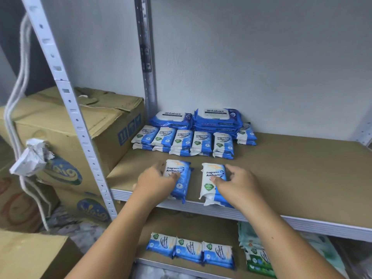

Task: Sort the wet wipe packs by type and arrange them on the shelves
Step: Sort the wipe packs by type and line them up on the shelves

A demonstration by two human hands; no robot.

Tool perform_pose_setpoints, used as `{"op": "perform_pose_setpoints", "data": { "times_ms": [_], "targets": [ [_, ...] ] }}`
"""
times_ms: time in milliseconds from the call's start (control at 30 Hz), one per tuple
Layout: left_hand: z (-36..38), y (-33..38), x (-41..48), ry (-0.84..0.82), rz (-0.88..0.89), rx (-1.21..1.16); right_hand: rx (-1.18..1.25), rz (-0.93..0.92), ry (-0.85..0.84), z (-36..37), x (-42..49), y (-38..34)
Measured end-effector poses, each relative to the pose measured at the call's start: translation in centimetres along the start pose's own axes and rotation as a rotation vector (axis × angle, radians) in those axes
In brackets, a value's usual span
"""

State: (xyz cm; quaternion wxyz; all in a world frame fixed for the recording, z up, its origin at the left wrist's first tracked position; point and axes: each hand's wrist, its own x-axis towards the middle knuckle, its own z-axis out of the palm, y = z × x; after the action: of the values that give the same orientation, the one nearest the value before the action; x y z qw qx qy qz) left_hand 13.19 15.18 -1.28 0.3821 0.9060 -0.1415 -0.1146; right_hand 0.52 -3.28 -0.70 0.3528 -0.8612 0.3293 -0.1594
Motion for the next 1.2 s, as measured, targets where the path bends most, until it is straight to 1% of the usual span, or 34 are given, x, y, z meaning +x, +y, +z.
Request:
{"op": "perform_pose_setpoints", "data": {
  "times_ms": [67, 100, 167, 200, 267, 433, 600, 700, 933, 1067, 1200],
  "targets": [
    [-0.3, -0.4, -1.1, 0.085, 0.142, 0.025, -0.045, -0.171, 0.081, -0.4, -1.0, -0.1],
    [-0.5, -0.6, -1.7, 0.104, 0.227, 0.024, -0.07, -0.281, 0.082, -0.6, -1.4, -0.1],
    [-1.4, -1.2, -2.7, 0.064, 0.371, 0.073, -0.149, -0.422, -0.023, -1.2, -2.6, -0.1],
    [-1.9, -1.5, -3.2, 0.029, 0.41, 0.112, -0.19, -0.445, -0.076, -1.4, -3.0, 0.1],
    [-2.2, -1.8, -3.9, -0.009, 0.466, 0.159, -0.243, -0.466, -0.106, -1.6, -3.6, 0.6],
    [-0.9, -2.2, -4.5, 0.044, 0.558, 0.192, -0.253, -0.457, -0.101, -2.1, -4.1, 1.3],
    [0.4, -1.9, -4.0, 0.102, 0.574, 0.209, -0.281, -0.359, -0.15, -1.8, -4.5, 1.4],
    [0.8, -1.8, -3.8, 0.13, 0.559, 0.178, -0.247, -0.369, -0.107, -1.1, -4.3, 1.3],
    [0.2, -3.4, -1.8, 0.187, 0.537, 0.152, -0.175, -0.411, -0.117, 2.4, -2.3, -1.6],
    [-1.3, -5.4, -0.3, 0.288, 0.523, 0.163, -0.164, -0.449, -0.149, 5.3, -1.3, -4.0],
    [-2.4, -7.1, 1.2, 0.452, 0.507, 0.259, -0.12, -0.48, -0.194, 8.3, -0.4, -6.7]
  ]
}}
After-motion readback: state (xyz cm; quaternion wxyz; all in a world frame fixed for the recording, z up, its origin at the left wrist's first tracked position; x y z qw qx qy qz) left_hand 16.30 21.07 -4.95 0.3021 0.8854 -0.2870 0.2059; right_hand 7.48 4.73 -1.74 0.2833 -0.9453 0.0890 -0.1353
